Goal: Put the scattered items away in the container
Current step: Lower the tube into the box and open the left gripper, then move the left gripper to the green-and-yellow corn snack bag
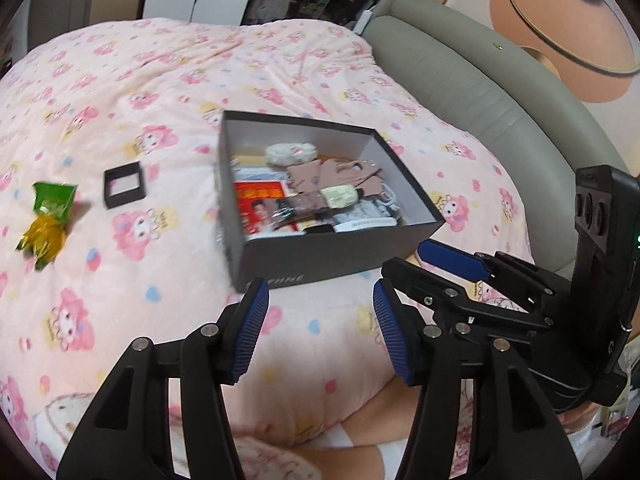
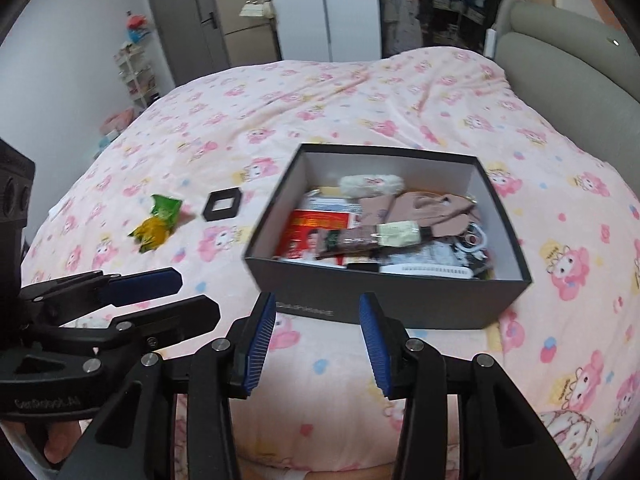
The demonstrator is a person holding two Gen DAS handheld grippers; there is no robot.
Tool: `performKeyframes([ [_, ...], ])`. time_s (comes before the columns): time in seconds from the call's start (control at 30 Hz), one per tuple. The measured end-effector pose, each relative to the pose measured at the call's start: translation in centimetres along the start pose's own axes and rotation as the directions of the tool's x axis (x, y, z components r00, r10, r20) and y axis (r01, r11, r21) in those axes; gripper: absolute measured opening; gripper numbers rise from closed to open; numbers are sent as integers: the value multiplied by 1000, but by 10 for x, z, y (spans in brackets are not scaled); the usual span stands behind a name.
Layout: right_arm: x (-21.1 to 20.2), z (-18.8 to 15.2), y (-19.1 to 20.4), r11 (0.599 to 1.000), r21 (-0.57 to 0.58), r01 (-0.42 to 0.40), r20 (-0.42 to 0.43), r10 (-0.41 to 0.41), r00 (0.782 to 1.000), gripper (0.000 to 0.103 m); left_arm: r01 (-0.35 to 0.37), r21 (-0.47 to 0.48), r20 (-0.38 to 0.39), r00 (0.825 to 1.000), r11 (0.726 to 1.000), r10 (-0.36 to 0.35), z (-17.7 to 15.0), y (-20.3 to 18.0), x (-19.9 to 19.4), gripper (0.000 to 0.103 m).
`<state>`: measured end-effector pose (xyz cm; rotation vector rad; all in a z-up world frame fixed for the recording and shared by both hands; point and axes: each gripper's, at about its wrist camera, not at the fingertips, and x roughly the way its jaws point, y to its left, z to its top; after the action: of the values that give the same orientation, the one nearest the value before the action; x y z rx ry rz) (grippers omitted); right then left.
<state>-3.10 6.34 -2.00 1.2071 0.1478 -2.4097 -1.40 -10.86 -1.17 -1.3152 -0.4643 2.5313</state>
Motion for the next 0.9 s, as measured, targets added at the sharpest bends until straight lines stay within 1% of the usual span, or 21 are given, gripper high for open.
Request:
performKeyframes([
  [0.07, 3, 4, 16, 999, -35, -12, 2, 12, 1000, 39, -17, -5, 4, 1000, 1000, 17, -1, 12, -8, 56],
  [0.13, 10, 11, 35, 997, -67, -23, 4, 24, 1000, 39, -51, -20, 17, 999, 998, 52, 0, 28, -18, 56],
  [0.23, 31, 28, 65, 995, -88, -56, -18, 55, 998, 39, -90, -93, 42, 995, 992, 95, 2, 66, -32, 55],
  [0.3, 47, 40, 89, 987, -112, -111, -33, 108, 994, 39, -101, -154, 56, 992, 983, 111, 2, 97, -44, 55],
  [0.37, 68, 52, 115, 972, -138, -191, -68, 183, 981, 39, -120, -200, 72, 988, 972, 137, 0, 124, -53, 56],
  [0.4, 77, 55, 125, 964, -149, -219, -87, 208, 974, 39, -135, -222, 80, 985, 966, 156, -1, 139, -58, 56],
  [0.5, 117, 62, 158, 932, -174, -318, -166, 291, 942, 39, -185, -292, 98, 970, 938, 221, -9, 182, -65, 56],
  [0.53, 134, 63, 167, 930, -170, -326, -201, 291, 935, 39, -196, -316, 100, 966, 928, 238, -10, 197, -64, 56],
  [0.57, 154, 65, 176, 935, -167, -314, -244, 270, 931, 39, -206, -348, 101, 962, 915, 255, -13, 218, -63, 57],
  [0.6, 168, 66, 182, 937, -165, -308, -268, 257, 928, 39, -213, -373, 100, 958, 903, 267, -15, 236, -59, 57],
  [0.7, 200, 74, 193, 938, -149, -312, -291, 260, 921, 39, -224, -447, 67, 957, 866, 282, -18, 285, -42, 57],
  [0.73, 211, 76, 195, 940, -131, -316, -300, 266, 916, 40, -212, -481, 59, 960, 851, 273, -19, 304, -34, 57],
  [0.83, 237, 86, 201, 938, -93, -334, -339, 286, 896, 42, -158, -555, 53, 973, 816, 224, -16, 346, -16, 57],
  [0.9, 257, 87, 205, 939, -63, -339, -363, 295, 884, 42, -108, -601, 85, 976, 792, 198, -11, 366, -11, 57],
])
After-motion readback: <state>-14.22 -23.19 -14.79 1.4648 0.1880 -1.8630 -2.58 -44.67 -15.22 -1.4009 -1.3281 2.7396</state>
